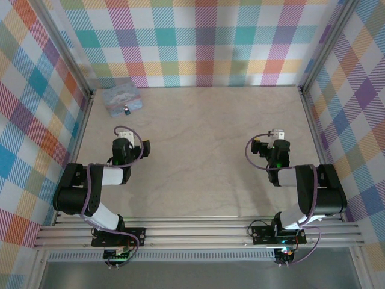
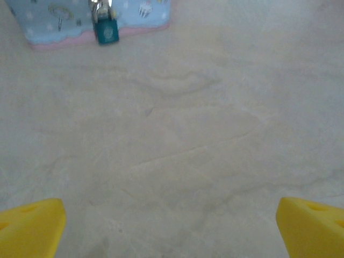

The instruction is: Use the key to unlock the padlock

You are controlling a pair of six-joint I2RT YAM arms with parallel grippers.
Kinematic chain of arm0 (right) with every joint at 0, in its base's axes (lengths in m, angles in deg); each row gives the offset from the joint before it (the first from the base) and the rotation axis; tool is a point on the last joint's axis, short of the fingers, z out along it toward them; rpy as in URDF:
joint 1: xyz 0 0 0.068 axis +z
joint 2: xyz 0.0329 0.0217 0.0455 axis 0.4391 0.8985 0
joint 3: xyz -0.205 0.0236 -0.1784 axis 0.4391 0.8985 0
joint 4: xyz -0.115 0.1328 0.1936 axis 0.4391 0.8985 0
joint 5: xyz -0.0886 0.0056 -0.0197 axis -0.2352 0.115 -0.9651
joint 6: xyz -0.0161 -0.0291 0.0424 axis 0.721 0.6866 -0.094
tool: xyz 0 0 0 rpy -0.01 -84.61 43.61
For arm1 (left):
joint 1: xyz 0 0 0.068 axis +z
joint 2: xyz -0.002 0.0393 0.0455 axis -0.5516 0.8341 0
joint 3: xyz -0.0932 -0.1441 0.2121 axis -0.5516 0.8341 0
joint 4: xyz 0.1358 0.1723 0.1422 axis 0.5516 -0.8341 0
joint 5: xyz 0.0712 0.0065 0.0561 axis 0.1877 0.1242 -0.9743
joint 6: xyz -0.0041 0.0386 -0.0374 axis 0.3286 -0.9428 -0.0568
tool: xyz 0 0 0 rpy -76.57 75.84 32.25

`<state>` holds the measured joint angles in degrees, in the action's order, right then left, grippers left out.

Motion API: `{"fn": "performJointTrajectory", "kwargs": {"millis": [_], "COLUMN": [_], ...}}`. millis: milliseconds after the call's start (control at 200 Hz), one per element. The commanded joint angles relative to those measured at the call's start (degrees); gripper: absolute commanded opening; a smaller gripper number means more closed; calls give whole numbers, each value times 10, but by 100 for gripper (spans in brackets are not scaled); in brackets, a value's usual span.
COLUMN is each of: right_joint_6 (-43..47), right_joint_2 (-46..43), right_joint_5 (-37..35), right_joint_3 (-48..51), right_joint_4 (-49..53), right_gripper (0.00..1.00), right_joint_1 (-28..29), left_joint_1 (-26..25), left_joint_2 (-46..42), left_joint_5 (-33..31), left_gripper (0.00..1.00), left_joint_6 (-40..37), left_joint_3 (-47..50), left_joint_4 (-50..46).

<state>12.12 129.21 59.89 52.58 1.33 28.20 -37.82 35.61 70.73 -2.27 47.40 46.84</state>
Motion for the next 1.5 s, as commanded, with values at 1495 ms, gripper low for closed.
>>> {"fn": "performJointTrajectory", "kwargs": {"millis": [1495], "right_joint_6": [-205], "right_joint_2": [-201], "right_joint_5": [179], "right_joint_3": [-192], "right_joint_4": [619], "right_gripper": [100], "right_joint_1": [0], "left_joint_1": [76], "left_joint_2": [553], "left_joint_5": [27], "left_gripper": [76], "left_joint_6": [270], "left_joint_3": [-1169], "left_joint_4": [-795]}}
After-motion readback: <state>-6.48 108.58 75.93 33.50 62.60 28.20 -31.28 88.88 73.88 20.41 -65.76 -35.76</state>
